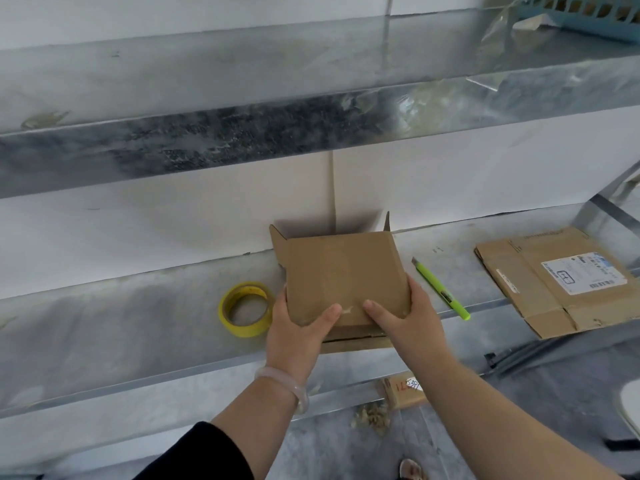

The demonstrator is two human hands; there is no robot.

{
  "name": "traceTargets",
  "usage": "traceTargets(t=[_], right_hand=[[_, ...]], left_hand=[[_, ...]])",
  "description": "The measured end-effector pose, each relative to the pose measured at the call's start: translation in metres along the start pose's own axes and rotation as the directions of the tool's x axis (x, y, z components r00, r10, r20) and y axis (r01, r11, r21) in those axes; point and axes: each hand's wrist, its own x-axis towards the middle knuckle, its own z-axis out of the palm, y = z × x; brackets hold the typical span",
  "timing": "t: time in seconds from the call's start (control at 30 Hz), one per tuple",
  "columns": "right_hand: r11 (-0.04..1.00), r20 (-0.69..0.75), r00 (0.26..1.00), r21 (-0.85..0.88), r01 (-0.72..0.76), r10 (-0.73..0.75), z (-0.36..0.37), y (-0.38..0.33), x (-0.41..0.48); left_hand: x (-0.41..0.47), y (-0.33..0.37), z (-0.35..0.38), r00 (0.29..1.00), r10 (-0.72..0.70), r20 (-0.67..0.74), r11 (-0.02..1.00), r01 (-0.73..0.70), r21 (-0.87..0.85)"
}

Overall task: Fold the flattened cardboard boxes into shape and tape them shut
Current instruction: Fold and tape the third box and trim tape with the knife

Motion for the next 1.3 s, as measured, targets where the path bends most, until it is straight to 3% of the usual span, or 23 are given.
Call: traceTargets(t=[0.23,0.43,0.57,0.7,0.83,0.93,1.0,1.1,1.2,1.3], right_hand=[[0.998,0.007,1.0,-0.058,-0.025,0.026,0.001,-0.001,0.003],[0.97,0.091,0.987,0.194,-0.146,0.13,-0.014,0.006,-0.008],[0.97,0.08,0.991,0.213,-0.119,0.104,-0.011,0.012,-0.019],[0.995,0.04,0.997,0.083,-0.064,0.061,-0.008,0.006,-0.009],[0.959,0.071,0.99,0.25,-0.133,0.119,-0.012,0.001,-0.004],[0.937,0.084,0.993,0.333,-0.104,0.081,-0.024,-0.001,-0.013],[0.956,0.082,0.997,0.294,-0.019,-0.005,-0.031,-0.009,-0.024],[0.976,0.033,0.993,0.193,0.105,-0.113,-0.038,-0.025,-0.038],[0.974,-0.13,0.972,0.093,0.208,-0.195,-0.041,-0.042,-0.043],[0.975,-0.164,0.961,-0.011,0.222,-0.221,-0.044,-0.061,-0.037]], left_hand=[[0.004,0.003,0.002,0.999,0.035,-0.005,0.999,-0.035,0.022],[0.0,-0.008,-0.01,0.976,-0.01,0.22,0.968,0.064,-0.241],[-0.011,-0.013,-0.002,0.993,-0.008,0.12,0.983,0.03,-0.181],[-0.003,-0.004,0.002,1.0,-0.021,0.014,0.989,0.023,-0.143],[0.0,0.004,-0.008,0.997,-0.044,0.067,0.972,0.059,-0.226],[-0.009,0.009,-0.022,0.99,0.07,0.122,0.97,-0.039,-0.242],[-0.019,0.014,-0.029,0.966,0.219,0.135,0.969,-0.198,-0.148],[-0.025,0.022,-0.033,0.932,0.363,0.015,0.931,-0.364,0.037],[-0.026,0.04,-0.038,0.951,0.303,-0.051,0.948,-0.296,0.114],[-0.022,0.069,-0.041,0.985,0.172,-0.022,0.985,-0.172,0.014]])
